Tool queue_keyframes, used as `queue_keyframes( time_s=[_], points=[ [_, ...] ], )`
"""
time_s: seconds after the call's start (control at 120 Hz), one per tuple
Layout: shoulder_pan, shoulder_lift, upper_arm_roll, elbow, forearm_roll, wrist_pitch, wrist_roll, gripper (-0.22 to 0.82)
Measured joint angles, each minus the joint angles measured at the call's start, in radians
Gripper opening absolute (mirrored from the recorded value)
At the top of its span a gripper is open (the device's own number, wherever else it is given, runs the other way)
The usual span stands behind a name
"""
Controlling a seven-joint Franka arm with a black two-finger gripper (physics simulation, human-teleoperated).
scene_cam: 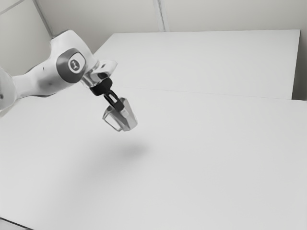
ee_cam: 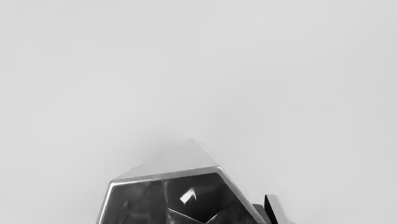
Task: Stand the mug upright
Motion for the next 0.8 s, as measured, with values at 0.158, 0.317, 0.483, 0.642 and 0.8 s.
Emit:
queue_keyframes(
  time_s=[0.158, 0.317, 0.483, 0.642, 0.8],
  points=[
    [-0.111, 0.032, -0.014, -0.007, 0.258, 0.007, -0.160, -0.17],
    [-0.185, -0.010, -0.014, -0.152, 0.350, 0.085, -0.316, -0.18],
    [-0.075, -0.133, -0.015, -0.337, 0.379, 0.178, -0.459, -0.18],
    [-0.070, -0.150, -0.015, -0.383, 0.387, 0.234, -0.567, -0.18],
    [-0.070, -0.149, -0.015, -0.408, 0.382, 0.275, -0.644, 0.02]
  ],
)
